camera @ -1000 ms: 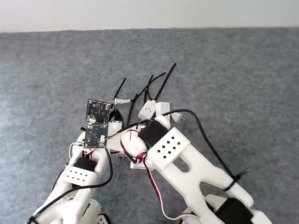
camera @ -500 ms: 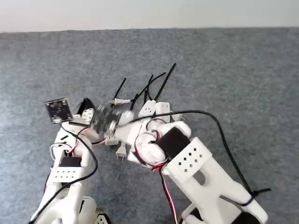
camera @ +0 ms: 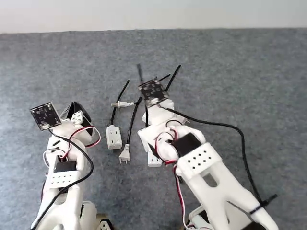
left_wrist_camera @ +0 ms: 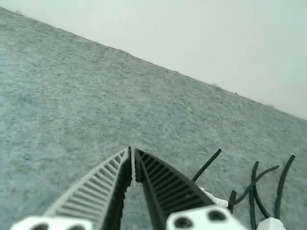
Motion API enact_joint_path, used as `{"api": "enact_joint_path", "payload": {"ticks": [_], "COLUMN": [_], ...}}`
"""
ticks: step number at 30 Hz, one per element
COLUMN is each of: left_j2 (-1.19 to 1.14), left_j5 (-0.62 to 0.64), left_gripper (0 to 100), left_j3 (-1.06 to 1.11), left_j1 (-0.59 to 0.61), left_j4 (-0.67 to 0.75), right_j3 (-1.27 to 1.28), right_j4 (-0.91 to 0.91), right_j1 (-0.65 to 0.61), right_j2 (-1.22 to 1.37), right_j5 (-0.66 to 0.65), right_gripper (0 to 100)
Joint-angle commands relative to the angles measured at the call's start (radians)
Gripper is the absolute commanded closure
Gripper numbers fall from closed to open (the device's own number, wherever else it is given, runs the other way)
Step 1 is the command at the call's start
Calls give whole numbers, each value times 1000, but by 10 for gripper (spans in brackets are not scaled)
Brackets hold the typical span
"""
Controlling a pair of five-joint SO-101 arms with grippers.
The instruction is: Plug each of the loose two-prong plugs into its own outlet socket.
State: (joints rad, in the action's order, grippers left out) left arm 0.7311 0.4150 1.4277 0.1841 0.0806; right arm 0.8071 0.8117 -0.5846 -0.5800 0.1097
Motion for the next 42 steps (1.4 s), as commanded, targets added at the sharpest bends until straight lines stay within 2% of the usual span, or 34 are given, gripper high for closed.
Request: {"api": "enact_joint_path", "payload": {"ticks": [1,9,13,17,42], "left_j2": [25,25,34,31,28], "left_j5": [2,-3,-123,-135,-140], "left_gripper": [984,984,984,984,984], "left_j3": [-25,-5,30,35,36], "left_j1": [3,2,-5,-5,-5], "left_j4": [31,31,32,32,32], "right_j3": [54,245,318,347,414], "right_j4": [-108,-262,-380,-438,-452], "right_j1": [48,54,53,54,76], "right_j2": [-79,-159,-151,-151,-151], "right_j5": [29,26,2,3,-25], "right_gripper": [990,990,991,991,991]}}
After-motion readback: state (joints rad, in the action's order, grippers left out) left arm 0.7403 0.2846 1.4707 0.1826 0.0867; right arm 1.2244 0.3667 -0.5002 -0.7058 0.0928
